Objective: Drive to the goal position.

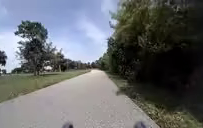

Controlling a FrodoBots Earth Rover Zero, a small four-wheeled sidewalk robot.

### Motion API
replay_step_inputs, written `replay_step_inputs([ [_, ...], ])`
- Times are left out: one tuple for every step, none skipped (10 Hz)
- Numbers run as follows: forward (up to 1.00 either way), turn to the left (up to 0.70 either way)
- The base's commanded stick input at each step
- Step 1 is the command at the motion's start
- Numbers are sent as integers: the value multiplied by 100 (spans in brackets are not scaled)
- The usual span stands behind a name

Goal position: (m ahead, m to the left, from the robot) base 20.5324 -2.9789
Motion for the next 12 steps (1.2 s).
replay_step_inputs([
  [70, 0],
  [70, 0],
  [70, 0],
  [70, 0],
  [70, 0],
  [70, 0],
  [70, 5],
  [70, 14],
  [70, 14],
  [70, 14],
  [70, 12],
  [70, 3],
])
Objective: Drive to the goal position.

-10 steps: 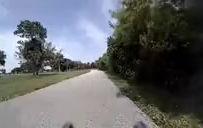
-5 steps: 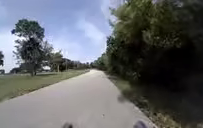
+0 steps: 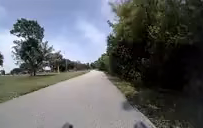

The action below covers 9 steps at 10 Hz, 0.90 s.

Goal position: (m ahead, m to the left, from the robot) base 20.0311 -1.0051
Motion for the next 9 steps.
replay_step_inputs([
  [70, 14],
  [70, 14],
  [70, 14],
  [70, 14],
  [70, 14],
  [70, 14],
  [70, 14],
  [70, 14],
  [70, 14],
])
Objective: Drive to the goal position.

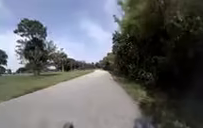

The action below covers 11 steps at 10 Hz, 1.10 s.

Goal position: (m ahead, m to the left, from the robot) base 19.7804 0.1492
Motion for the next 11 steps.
replay_step_inputs([
  [70, 14],
  [70, 14],
  [70, 14],
  [70, 14],
  [70, 1],
  [70, 0],
  [70, 0],
  [70, 0],
  [70, 0],
  [70, 0],
  [70, 0],
])
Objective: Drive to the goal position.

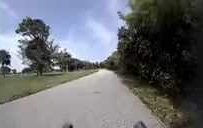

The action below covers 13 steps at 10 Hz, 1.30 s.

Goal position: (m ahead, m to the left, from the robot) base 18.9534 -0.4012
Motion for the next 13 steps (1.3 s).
replay_step_inputs([
  [70, 0],
  [70, 0],
  [70, 0],
  [70, 0],
  [70, 0],
  [70, 0],
  [70, 0],
  [70, 0],
  [70, 3],
  [70, 10],
  [70, 14],
  [70, 14],
  [70, 14],
])
